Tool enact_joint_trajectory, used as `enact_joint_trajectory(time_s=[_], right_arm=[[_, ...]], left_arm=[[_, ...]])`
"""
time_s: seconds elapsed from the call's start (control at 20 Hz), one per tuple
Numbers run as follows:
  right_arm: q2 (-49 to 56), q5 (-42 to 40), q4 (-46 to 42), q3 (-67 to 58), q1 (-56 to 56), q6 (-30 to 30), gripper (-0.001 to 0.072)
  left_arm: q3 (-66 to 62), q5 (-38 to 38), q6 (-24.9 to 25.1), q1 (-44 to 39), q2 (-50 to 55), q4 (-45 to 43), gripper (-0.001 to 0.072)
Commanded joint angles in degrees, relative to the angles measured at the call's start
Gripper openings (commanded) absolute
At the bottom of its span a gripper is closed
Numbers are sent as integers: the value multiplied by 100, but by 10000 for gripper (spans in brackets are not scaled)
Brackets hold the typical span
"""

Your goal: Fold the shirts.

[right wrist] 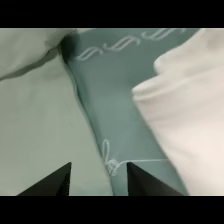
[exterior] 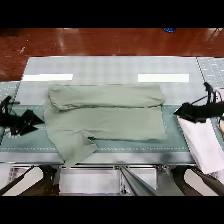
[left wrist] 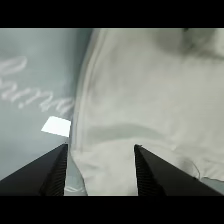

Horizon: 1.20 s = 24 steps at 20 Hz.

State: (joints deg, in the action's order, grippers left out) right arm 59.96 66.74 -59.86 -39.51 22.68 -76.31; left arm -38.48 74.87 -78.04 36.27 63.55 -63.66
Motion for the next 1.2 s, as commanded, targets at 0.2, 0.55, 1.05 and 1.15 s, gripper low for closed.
enact_joint_trajectory(time_s=[0.2, 0.55, 1.05, 1.15], right_arm=[[-1032, -380, 1152, 1259, 72, 461, 408], [-1032, -892, 1119, 1198, 122, 157, 408], [-1025, 570, 109, 1943, 817, -658, 408], [-914, 608, 131, 1958, 815, -643, 408]], left_arm=[[1467, -245, -118, -44, -490, 153, 507], [1464, -874, -378, -1123, -393, 352, 506], [1460, -975, -146, -1344, -280, 568, 16], [1460, -957, -146, -1344, -280, 566, 16]])
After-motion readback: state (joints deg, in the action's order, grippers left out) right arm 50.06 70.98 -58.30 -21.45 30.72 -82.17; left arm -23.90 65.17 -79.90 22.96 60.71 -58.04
